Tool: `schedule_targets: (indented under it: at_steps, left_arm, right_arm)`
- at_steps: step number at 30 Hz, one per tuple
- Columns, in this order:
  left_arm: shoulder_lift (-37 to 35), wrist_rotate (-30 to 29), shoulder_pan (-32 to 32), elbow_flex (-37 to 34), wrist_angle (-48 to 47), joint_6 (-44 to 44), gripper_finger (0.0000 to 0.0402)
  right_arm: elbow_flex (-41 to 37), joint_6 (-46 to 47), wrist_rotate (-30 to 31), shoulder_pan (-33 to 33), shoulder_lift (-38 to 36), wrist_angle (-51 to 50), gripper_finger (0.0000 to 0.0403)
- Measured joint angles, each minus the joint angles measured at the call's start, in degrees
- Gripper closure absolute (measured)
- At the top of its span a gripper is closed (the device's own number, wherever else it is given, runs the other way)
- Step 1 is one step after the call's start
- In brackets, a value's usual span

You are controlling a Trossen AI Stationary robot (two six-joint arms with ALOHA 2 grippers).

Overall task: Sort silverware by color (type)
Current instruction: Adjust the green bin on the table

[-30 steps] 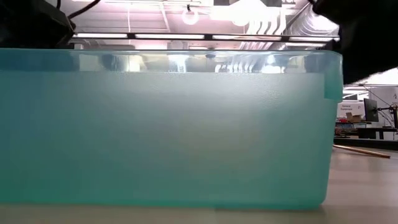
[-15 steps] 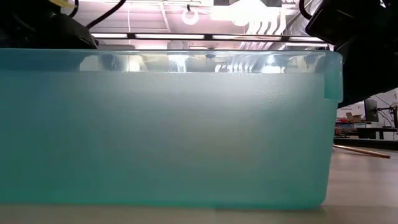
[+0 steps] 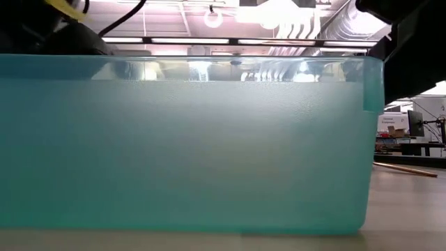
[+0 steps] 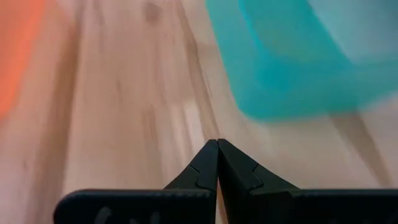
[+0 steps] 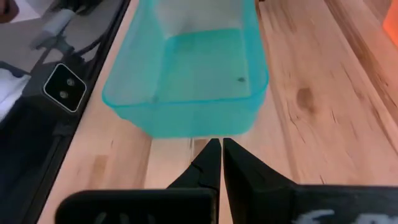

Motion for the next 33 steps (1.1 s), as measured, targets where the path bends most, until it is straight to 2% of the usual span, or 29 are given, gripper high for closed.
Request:
schedule_targets:
  at_steps: [3,5,10,18,24,33]
  left_arm:
    - [-3.41,0.73,-1.71,-0.02,-7.98,-2.17,0.0401]
    - [-4.82,1.95,-3.05,-0.02,-8.93,-3.17,0.0401]
    - [-3.57,6.10,-6.25,0.02,-0.51,-2.93,0.0401]
    - [2.04,4.88,-6.02,0.04,7.93,-2.91,0.0401]
    - [2.99,1.64,-5.34,0.07,9.57,-2.91,0.0401]
    - [2.99,0.71,-3.31,0.07,11.59,-1.81,0.0401]
  right_arm:
    - [0.36,0.29,0.00,0.07,0.17,-1.11,0.0403]
    - [0.36,0.91,0.02,0.00,0.79,-1.05,0.0403]
    - [0.36,3.43,-1.36,-0.50,4.26,1.52,0.0403]
    - [5.93,1.64,-3.12,-0.52,9.69,0.82,0.0403]
    - [10.05,0.48,-0.91,-0.56,10.19,-6.21,0.0403]
    - [10.44,-0.71,-0.44,-2.37,10.19,-7.55,0.0403]
